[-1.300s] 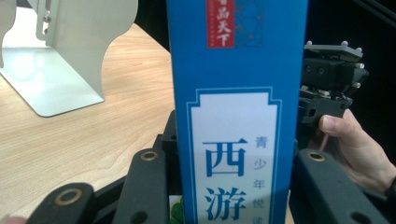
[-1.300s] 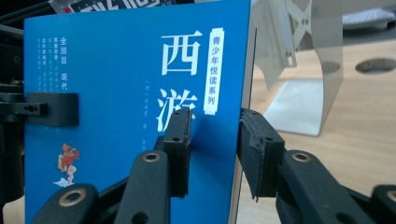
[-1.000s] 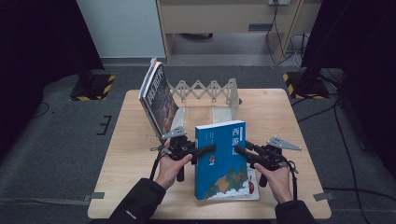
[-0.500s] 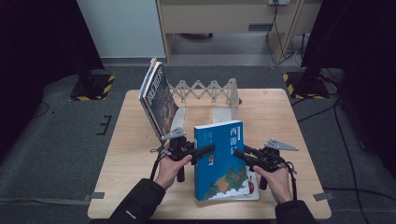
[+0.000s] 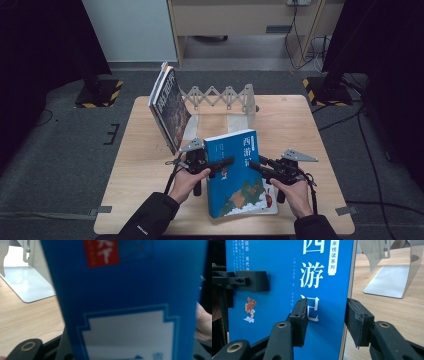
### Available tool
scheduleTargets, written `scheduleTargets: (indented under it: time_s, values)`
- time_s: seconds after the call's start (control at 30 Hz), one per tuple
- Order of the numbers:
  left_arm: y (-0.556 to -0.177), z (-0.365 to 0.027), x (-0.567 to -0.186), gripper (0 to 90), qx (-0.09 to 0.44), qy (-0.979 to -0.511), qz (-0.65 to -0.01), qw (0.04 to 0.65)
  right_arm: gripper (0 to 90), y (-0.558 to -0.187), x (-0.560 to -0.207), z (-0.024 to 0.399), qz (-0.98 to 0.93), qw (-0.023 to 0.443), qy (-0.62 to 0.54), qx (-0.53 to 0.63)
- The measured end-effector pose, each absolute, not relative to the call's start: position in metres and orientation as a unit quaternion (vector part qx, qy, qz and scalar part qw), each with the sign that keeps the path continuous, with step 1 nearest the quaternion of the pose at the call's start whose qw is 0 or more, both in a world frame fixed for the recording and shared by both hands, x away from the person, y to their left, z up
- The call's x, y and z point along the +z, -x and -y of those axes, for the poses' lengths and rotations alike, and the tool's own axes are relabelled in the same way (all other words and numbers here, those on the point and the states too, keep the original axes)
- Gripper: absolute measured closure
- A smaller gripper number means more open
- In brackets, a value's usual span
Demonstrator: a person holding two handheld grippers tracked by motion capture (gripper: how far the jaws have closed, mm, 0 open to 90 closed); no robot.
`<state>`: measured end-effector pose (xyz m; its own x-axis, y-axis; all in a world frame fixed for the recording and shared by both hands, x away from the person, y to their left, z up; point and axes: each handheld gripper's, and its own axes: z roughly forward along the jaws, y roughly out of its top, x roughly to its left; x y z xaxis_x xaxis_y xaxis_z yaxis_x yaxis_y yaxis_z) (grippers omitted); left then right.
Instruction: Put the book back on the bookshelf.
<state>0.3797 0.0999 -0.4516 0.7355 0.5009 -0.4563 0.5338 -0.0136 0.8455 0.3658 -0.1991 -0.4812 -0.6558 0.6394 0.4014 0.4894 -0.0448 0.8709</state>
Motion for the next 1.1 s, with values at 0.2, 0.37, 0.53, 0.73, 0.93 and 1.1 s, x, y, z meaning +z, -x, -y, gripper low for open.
scheduleTargets:
  time_s: [0.2,0.37,0.53,0.73,0.93,1.1]
  values:
    - [-0.379,-0.099,-0.454,56.7,-0.019,-0.704,-0.377,0.602,54.8,-0.366,-0.481,0.199,-0.689,0.069,-0.410,0.593]
    - [-0.380,-0.100,-0.453,58.5,-0.028,-0.698,-0.391,0.599,54.7,-0.366,-0.481,0.199,-0.690,0.069,-0.409,0.593]
    - [-0.381,-0.103,-0.452,59.5,-0.039,-0.697,-0.404,0.591,54.9,-0.366,-0.481,0.197,-0.691,0.074,-0.407,0.593]
    - [-0.383,-0.109,-0.445,60.1,-0.068,-0.703,-0.409,0.578,51.4,-0.366,-0.479,0.199,-0.683,0.066,-0.410,0.601]
    - [-0.386,-0.119,-0.433,60.6,-0.086,-0.706,-0.408,0.573,50.4,-0.368,-0.478,0.208,-0.677,0.073,-0.421,0.599]
    - [-0.385,-0.127,-0.420,60.4,-0.076,-0.705,-0.399,0.581,49.9,-0.369,-0.480,0.218,-0.678,0.089,-0.433,0.588]
